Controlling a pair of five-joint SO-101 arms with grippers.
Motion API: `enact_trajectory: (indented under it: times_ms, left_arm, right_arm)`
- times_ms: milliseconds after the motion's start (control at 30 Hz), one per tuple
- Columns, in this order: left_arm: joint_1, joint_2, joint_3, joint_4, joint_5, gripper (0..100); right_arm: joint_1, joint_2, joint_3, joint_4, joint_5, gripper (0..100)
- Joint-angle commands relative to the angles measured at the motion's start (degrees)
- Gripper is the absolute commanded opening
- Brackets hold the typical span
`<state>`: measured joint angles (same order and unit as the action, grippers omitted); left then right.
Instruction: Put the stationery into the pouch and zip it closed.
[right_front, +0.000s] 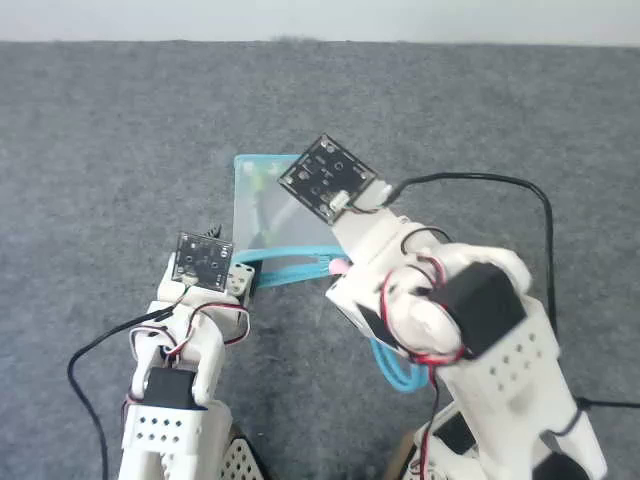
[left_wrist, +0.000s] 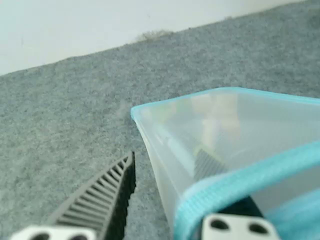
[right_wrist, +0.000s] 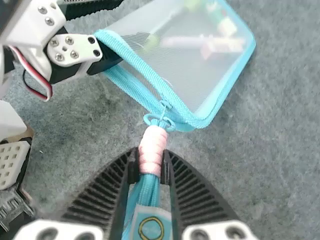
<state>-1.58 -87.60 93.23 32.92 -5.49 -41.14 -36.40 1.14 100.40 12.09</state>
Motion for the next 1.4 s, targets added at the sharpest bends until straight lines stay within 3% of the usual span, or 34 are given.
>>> enact_trajectory:
  times_ms: [0,133,367,467,600,800,900,1067,1200,1367]
  left_arm:
    - [-0.88,-0.79,-0.04,-3.52,-0.70,12]
    - [-0.79,-0.70,0.57,-4.84,-0.70,1]
    - [-0.79,-0.53,0.48,-4.57,-0.79,1]
    - [-0.88,-0.70,0.40,-4.57,-0.62,1]
    - [-1.14,-0.79,0.31,-4.57,0.70,1]
    - [-0.88,-0.79,0.31,-4.57,0.70,1]
    - [-0.88,-0.79,0.22,-4.57,0.79,1]
    - [-0.79,-0.79,0.22,-4.57,0.88,1]
    - [-0.79,-0.79,0.22,-4.57,0.88,1]
    - [-0.79,-0.79,0.22,-4.57,0.88,1]
  right_arm:
    - [-0.75,-4.70,2.02,2.15,2.99,0.7]
    - [-0.75,-6.37,4.92,1.98,3.25,0.7]
    - [-0.66,-6.37,8.97,1.71,3.43,1.4]
    - [-1.10,-7.08,14.33,-0.13,6.68,9.4]
    - [-4.53,-11.65,18.64,-2.33,9.41,22.5]
    - [-14.99,-22.37,20.75,-1.98,9.41,24.1]
    - [-11.30,-23.60,26.37,-5.32,9.76,24.1]
    - [1.71,-21.41,41.32,-22.81,11.78,24.1]
    - [3.03,-17.19,48.00,-33.36,12.22,24.6]
    - [2.95,-16.22,50.02,-38.81,12.31,26.3]
